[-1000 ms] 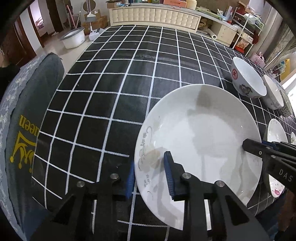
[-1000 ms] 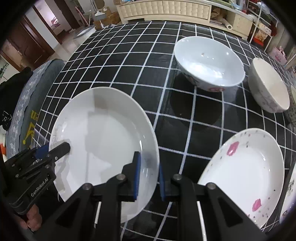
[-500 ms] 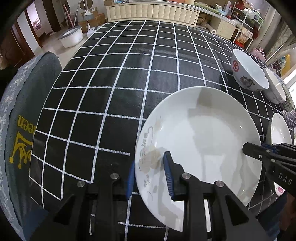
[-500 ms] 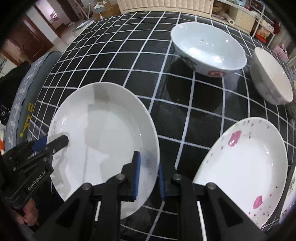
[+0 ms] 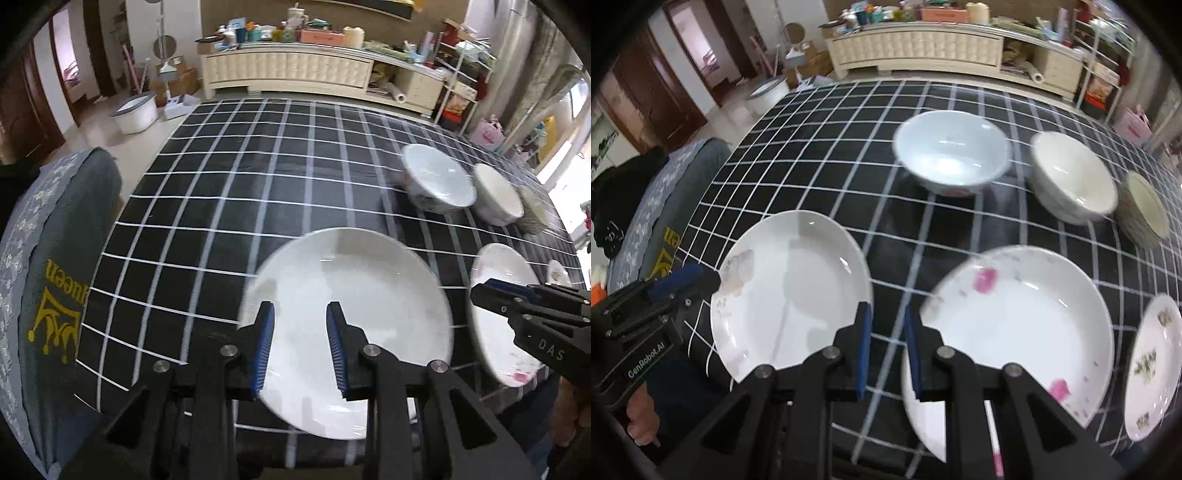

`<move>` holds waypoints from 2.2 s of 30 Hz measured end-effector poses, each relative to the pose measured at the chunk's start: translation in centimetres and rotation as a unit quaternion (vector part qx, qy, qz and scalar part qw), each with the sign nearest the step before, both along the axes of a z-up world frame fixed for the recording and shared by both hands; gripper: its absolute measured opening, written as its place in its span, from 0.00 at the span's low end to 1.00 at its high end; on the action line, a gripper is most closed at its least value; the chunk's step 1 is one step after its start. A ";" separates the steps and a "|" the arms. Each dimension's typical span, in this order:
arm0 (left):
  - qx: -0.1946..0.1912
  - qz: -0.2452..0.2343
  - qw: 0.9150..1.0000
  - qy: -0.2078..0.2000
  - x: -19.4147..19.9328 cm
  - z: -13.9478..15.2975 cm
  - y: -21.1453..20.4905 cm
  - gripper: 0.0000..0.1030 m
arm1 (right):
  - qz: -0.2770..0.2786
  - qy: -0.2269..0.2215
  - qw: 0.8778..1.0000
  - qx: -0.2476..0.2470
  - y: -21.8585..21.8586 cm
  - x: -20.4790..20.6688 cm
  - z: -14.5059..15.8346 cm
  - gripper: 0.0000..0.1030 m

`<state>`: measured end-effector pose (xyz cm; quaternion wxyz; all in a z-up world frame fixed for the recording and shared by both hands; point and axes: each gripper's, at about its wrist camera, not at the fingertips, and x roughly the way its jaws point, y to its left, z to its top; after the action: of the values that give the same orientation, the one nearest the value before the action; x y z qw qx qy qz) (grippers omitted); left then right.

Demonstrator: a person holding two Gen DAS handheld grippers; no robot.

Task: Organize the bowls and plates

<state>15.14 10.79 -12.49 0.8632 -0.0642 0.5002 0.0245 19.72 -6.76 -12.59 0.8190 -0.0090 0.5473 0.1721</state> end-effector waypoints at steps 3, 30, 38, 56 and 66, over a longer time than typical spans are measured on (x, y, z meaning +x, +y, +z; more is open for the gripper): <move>-0.013 -0.023 1.000 -0.003 -0.3 0.4 -2.5 0.26 | -0.016 -0.005 1.000 0.000 -2.5 -0.9 0.2 0.21; -0.026 -0.153 0.985 0.068 3.6 -4.8 -17.0 0.28 | -0.133 0.002 0.991 -0.013 -15.7 -1.9 -2.9 0.32; -0.018 -0.150 0.985 0.081 5.0 -6.5 -17.3 0.40 | -0.126 0.011 0.992 -0.024 -15.6 -0.4 -3.9 0.47; -0.017 -0.167 0.982 0.088 6.0 -7.5 -18.6 0.37 | -0.108 0.023 0.993 -0.043 -14.7 -0.2 -5.4 0.44; -0.015 -0.160 0.983 0.084 5.4 -7.4 -18.3 0.29 | -0.131 0.023 0.990 -0.046 -15.2 -0.5 -5.8 0.27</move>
<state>20.52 -7.54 -19.85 0.8096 0.0055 0.5755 -0.1159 19.20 -22.00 -18.38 0.8202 0.0291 0.5700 0.0375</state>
